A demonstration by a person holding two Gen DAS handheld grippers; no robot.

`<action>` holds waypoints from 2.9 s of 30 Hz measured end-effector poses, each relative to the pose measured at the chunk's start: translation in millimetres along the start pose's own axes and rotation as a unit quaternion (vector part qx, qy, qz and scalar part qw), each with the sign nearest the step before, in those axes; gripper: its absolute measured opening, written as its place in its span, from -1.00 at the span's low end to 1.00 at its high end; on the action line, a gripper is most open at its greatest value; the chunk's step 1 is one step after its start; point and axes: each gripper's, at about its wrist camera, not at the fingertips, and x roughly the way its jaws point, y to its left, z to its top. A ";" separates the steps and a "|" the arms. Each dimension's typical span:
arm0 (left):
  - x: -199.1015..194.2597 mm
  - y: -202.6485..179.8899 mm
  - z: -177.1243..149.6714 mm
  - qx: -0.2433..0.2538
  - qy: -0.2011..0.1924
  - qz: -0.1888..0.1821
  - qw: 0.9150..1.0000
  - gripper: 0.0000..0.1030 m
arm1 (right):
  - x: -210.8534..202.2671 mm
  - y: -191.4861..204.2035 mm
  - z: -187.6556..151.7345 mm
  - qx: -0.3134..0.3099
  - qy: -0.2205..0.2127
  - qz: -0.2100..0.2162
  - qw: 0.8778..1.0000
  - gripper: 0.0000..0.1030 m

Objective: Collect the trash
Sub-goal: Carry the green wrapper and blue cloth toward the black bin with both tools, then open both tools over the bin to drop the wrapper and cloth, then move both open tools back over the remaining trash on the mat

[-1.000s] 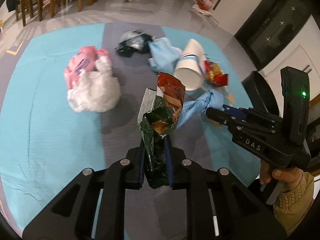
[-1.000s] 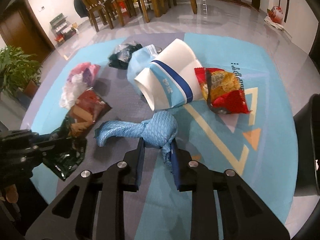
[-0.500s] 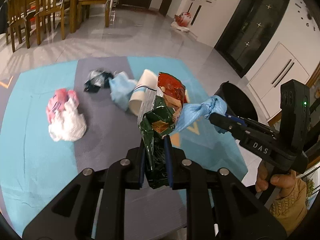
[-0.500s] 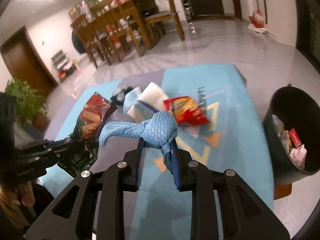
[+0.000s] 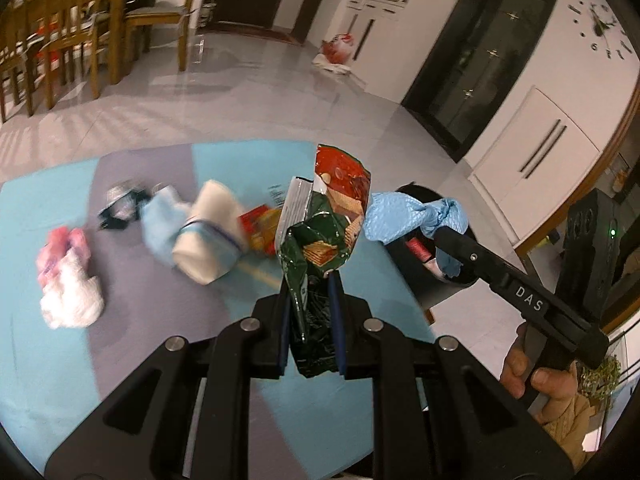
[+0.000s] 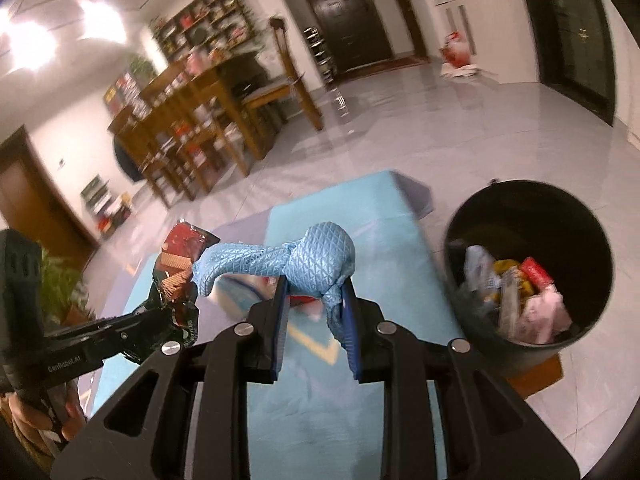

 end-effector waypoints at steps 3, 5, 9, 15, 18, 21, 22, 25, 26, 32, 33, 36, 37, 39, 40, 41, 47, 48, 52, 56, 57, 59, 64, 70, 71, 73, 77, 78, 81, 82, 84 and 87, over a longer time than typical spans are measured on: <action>18.6 -16.3 6.6 0.009 0.015 -0.014 1.000 -0.65 | -9.5 -19.5 3.7 0.028 -0.018 -0.026 0.999 -0.50; 32.7 -29.3 10.4 0.013 0.030 -0.024 0.999 -0.65 | -15.3 -37.7 6.3 0.054 -0.028 -0.040 0.997 -0.50; 56.3 -61.1 20.4 0.040 0.041 -0.038 0.998 -0.65 | -28.7 -70.0 8.2 0.097 -0.047 -0.062 0.992 -0.50; 92.3 -106.3 37.3 0.085 0.047 -0.055 0.994 -0.65 | -37.6 -114.5 6.1 0.158 -0.049 -0.105 0.981 -0.50; 112.8 -124.7 43.5 0.093 0.056 -0.062 0.992 -0.65 | -36.3 -129.7 8.3 0.176 -0.047 -0.130 0.975 -0.50; 132.7 -139.3 46.0 0.102 0.067 -0.055 0.991 -0.64 | -34.5 -141.4 10.6 0.196 -0.047 -0.141 0.969 -0.50; 141.2 -143.3 46.3 0.104 0.071 -0.051 0.991 -0.64 | -33.3 -145.9 11.1 0.203 -0.046 -0.152 0.966 -0.50; 159.1 -147.9 45.7 0.102 0.084 -0.042 0.990 -0.64 | -32.4 -161.2 12.7 0.227 -0.050 -0.174 0.957 -0.50; 163.7 -148.6 45.9 0.100 0.088 -0.040 0.990 -0.64 | -32.2 -165.7 12.0 0.235 -0.050 -0.178 0.954 -0.50; 194.0 -159.7 44.4 0.094 0.113 -0.026 0.989 -0.63 | -18.9 -174.8 9.7 0.260 -0.025 -0.174 0.950 -0.50; 197.8 -160.5 44.7 0.095 0.115 -0.024 0.988 -0.63 | -16.7 -174.0 10.4 0.261 -0.022 -0.171 0.950 -0.49; 207.9 -162.5 43.5 0.092 0.123 -0.021 0.988 -0.63 | -10.1 -172.1 12.5 0.265 -0.012 -0.170 0.949 -0.48; 210.9 -163.9 43.0 0.093 0.125 -0.019 0.988 -0.63 | -8.3 -172.6 13.3 0.266 -0.009 -0.170 0.949 -0.48; 214.1 -165.9 42.3 0.094 0.127 -0.019 0.987 -0.63 | -6.3 -174.1 13.5 0.268 -0.004 -0.175 0.947 -0.45; 216.4 -166.8 42.1 0.093 0.129 -0.019 0.987 -0.61 | -5.7 -174.8 12.9 0.271 -0.002 -0.176 0.946 -0.44; 217.1 -167.7 42.7 0.093 0.129 -0.019 0.987 -0.59 | -5.0 -176.9 13.3 0.274 -0.001 -0.175 0.946 -0.44; 225.5 -169.9 44.2 0.097 0.131 -0.018 0.986 0.02 | -5.1 -179.4 13.7 0.279 0.002 -0.171 0.945 -0.17; 225.9 -170.6 44.7 0.098 0.128 -0.020 0.987 0.06 | -5.5 -181.4 13.6 0.281 0.002 -0.170 0.945 -0.02; 224.2 -170.5 44.8 0.100 0.120 -0.020 0.988 0.24 | -7.9 -183.3 13.9 0.292 -0.002 -0.169 0.941 0.11; 214.5 -165.6 45.0 0.093 0.105 -0.022 0.990 0.34 | -9.7 -183.1 14.3 0.293 -0.004 -0.168 0.941 0.12; 211.2 -164.5 46.0 0.092 0.101 -0.023 0.990 0.35 | -9.8 -183.0 14.4 0.293 -0.004 -0.167 0.941 0.12; 198.6 -162.1 45.0 0.093 0.087 -0.023 0.992 0.52 | -9.4 -183.2 15.3 0.295 -0.004 -0.165 0.941 0.13; 164.7 -145.8 43.1 0.087 0.052 -0.024 0.995 0.68 | -7.6 -174.8 19.6 0.281 -0.002 -0.164 0.946 0.13; 121.6 -115.1 37.6 0.076 0.013 -0.012 0.997 0.73 | -5.3 -156.2 24.2 0.247 -0.007 -0.153 0.957 0.13; 114.2 -108.6 36.6 0.073 0.008 -0.010 0.997 0.73 | -4.4 -152.2 24.6 0.240 -0.008 -0.150 0.959 0.13; 97.3 -90.9 34.4 0.061 -0.004 -0.006 0.998 0.74 | -1.5 -142.8 25.5 0.225 -0.009 -0.141 0.964 0.13; 69.3 -49.6 30.6 0.045 -0.009 0.019 0.999 0.75 | 10.6 -118.4 25.1 0.189 0.008 -0.113 0.975 0.13; 63.6 -37.2 29.7 0.043 -0.004 0.030 0.999 0.75 | 13.6 -111.4 25.1 0.176 0.012 -0.107 0.978 0.14; 45.1 7.0 27.1 0.026 0.006 0.066 0.997 0.75 | 21.9 -91.6 22.7 0.141 0.023 -0.099 0.985 0.17; 35.2 27.2 26.1 0.014 0.005 0.083 0.996 0.75 | 26.1 -84.7 22.4 0.129 0.029 -0.092 0.987 0.18; 20.7 58.7 23.8 -0.006 0.003 0.108 0.994 0.75 | 31.1 -74.3 20.2 0.115 0.036 -0.086 0.989 0.18; -7.4 117.8 20.3 -0.057 -0.006 0.146 0.988 0.75 | 41.7 -58.2 17.6 0.093 0.049 -0.076 0.992 0.18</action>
